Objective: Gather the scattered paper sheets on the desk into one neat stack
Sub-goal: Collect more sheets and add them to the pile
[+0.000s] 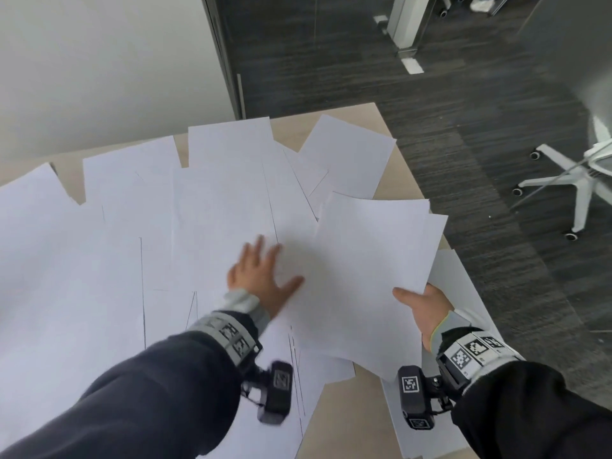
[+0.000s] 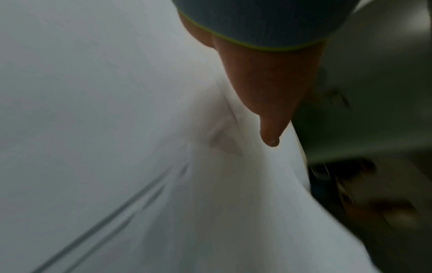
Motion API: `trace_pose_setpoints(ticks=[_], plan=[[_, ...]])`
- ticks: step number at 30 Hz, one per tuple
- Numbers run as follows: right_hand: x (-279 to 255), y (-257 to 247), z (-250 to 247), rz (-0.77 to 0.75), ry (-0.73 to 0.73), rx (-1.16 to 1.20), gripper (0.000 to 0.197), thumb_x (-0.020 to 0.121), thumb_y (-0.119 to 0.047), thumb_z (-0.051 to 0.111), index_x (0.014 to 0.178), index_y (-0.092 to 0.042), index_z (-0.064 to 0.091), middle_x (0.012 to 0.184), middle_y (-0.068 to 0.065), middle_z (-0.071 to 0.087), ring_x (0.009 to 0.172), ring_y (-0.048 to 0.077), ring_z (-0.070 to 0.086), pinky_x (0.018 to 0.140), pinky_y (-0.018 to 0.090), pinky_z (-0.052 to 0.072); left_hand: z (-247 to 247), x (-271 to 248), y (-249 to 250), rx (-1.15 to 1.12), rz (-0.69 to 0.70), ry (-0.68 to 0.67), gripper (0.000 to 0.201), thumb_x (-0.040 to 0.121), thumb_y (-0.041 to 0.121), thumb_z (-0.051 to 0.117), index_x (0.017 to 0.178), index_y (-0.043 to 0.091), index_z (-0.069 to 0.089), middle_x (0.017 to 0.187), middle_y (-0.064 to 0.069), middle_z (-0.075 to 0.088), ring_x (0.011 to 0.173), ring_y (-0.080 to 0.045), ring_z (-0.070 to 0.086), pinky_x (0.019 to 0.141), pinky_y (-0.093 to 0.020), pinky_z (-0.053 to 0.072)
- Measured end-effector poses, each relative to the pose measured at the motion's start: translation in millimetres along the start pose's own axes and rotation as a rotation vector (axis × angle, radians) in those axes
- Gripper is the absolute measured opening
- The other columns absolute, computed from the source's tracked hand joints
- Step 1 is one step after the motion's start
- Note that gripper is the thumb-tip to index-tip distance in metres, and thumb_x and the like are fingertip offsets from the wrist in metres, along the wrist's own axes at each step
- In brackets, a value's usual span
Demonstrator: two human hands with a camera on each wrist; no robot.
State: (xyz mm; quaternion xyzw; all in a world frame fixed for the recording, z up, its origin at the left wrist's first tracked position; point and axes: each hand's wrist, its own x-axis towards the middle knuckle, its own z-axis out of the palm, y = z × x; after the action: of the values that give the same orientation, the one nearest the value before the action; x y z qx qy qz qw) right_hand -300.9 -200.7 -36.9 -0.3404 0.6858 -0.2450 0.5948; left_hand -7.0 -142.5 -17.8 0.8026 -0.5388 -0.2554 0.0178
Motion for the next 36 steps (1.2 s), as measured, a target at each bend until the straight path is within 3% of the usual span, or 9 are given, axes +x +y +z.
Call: trace_pose_setpoints(ticks=[3, 7, 18, 20, 24, 27, 29, 32, 36], plan=[[-1, -3, -1, 0.021, -0.002, 0.023, 0.016, 0.089, -0.005, 0.066, 0.097, -0.018, 0.072, 0.101, 0.009, 0.074, 0.097, 0.034, 0.068, 0.096, 0.057, 0.05, -19, 26, -32, -0.008, -0.294, -0.009, 0.12, 0.07, 0.092, 0.049, 0.158, 0.035, -0.011, 0.166, 0.0, -0.024, 0.154, -0.029, -0.014, 0.123, -0.057, 0.006], [0, -5, -2, 0.03, -0.012, 0.042, 0.018, 0.089, -0.003, 0.065, 0.094, -0.018, 0.072, 0.1, 0.009, 0.074, 0.097, 0.035, 0.067, 0.097, 0.057, 0.049, -19, 40, -61, 0.04, -0.361, -0.055, 0.139, 0.054, 0.102, 0.046, 0.158, 0.031, -0.013, 0.167, 0.002, -0.019, 0.155, -0.029, -0.009, 0.12, -0.058, 0.017], [-1, -9, -5, 0.009, -0.013, 0.055, 0.02, 0.09, -0.003, 0.065, 0.095, -0.021, 0.072, 0.099, 0.005, 0.074, 0.097, 0.032, 0.068, 0.096, 0.053, 0.051, -24, 39, -79, -0.077, -0.301, 0.086, 0.077, 0.086, 0.073, 0.05, 0.152, 0.039, 0.032, 0.164, 0.013, 0.024, 0.151, -0.023, 0.02, 0.115, -0.053, 0.028], [-3, -11, -5, 0.005, -0.023, 0.06, 0.021, 0.091, -0.002, 0.063, 0.096, -0.02, 0.071, 0.103, 0.007, 0.073, 0.096, 0.032, 0.067, 0.095, 0.051, 0.051, -26, 36, -70, -0.119, -0.251, 0.124, 0.072, 0.09, 0.07, 0.046, 0.152, 0.035, 0.036, 0.161, 0.011, 0.034, 0.149, -0.021, 0.028, 0.117, -0.051, 0.029], [-2, -11, -5, 0.012, -0.011, 0.05, 0.02, 0.091, -0.004, 0.062, 0.097, -0.022, 0.07, 0.107, 0.009, 0.072, 0.097, 0.032, 0.067, 0.098, 0.052, 0.05, -23, 12, -12, -0.122, -0.064, 0.044, 0.071, 0.094, 0.071, 0.039, 0.156, 0.04, 0.025, 0.164, 0.017, 0.021, 0.153, -0.015, 0.017, 0.123, -0.051, 0.018], [-8, -15, -1, -0.033, 0.055, -0.012, 0.013, 0.095, -0.026, 0.058, 0.1, -0.022, 0.069, 0.11, 0.002, 0.072, 0.106, 0.03, 0.064, 0.104, 0.047, 0.046, -6, -9, 36, -0.09, 0.15, -0.017, 0.072, 0.091, 0.075, 0.037, 0.155, 0.044, 0.023, 0.165, 0.019, 0.015, 0.155, -0.013, 0.009, 0.125, -0.05, 0.012], [-12, -23, 0, -0.033, 0.122, -0.106, 0.035, 0.1, -0.045, 0.046, 0.117, -0.02, 0.063, 0.127, 0.004, 0.064, 0.117, 0.029, 0.057, 0.106, 0.037, 0.039, 10, -17, 56, -0.04, 0.266, -0.105, 0.075, 0.09, 0.078, 0.036, 0.155, 0.044, 0.024, 0.166, 0.018, 0.011, 0.155, -0.013, 0.003, 0.125, -0.047, 0.008], [-14, -28, -3, 0.061, 0.078, -0.073, 0.071, 0.098, -0.061, 0.03, 0.149, -0.012, 0.037, 0.154, 0.013, 0.038, 0.141, 0.031, 0.036, 0.114, 0.041, 0.027, 33, -27, 73, 0.023, 0.365, -0.263, 0.09, 0.082, 0.086, 0.037, 0.157, 0.041, 0.018, 0.168, 0.017, 0.002, 0.155, -0.013, -0.008, 0.125, -0.046, 0.001], [-21, -19, -5, -0.014, 0.035, 0.016, 0.035, 0.095, -0.039, 0.06, 0.122, -0.017, 0.065, 0.113, 0.004, 0.071, 0.102, 0.027, 0.066, 0.1, 0.042, 0.046, 47, -35, 82, 0.083, 0.422, -0.328, 0.102, 0.076, 0.092, 0.035, 0.159, 0.038, 0.01, 0.167, 0.018, -0.006, 0.154, -0.011, -0.014, 0.125, -0.045, -0.001]])
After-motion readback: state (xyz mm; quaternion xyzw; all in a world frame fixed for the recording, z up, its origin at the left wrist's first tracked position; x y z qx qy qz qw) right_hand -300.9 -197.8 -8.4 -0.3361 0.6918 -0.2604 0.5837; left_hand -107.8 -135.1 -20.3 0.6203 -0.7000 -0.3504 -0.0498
